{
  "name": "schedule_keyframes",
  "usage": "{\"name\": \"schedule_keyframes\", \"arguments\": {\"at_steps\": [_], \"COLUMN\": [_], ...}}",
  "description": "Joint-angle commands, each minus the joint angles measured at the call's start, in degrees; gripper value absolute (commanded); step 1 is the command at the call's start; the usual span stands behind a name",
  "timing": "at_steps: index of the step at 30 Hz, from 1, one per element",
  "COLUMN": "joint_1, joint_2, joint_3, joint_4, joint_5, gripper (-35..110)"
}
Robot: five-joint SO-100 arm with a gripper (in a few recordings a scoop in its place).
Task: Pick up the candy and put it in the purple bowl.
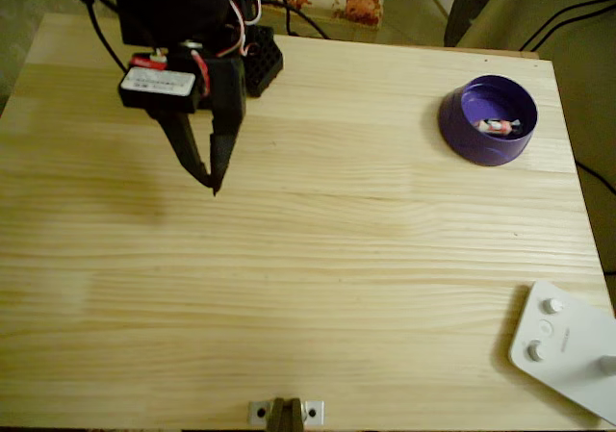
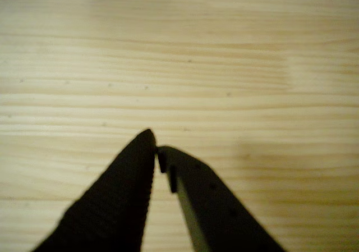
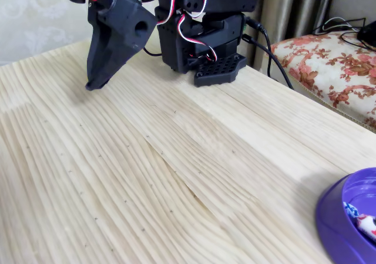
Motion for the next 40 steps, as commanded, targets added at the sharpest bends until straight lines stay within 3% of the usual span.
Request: {"name": "schedule_keyframes", "arguments": {"at_steps": [1,40], "joint_1": [-0.79,-0.88], "joint_2": [3.96,3.96], "joint_3": [-0.97,-0.97], "joint_4": [0.26,0.26], "joint_5": [0.44,0.44], "gripper": [0,0]}}
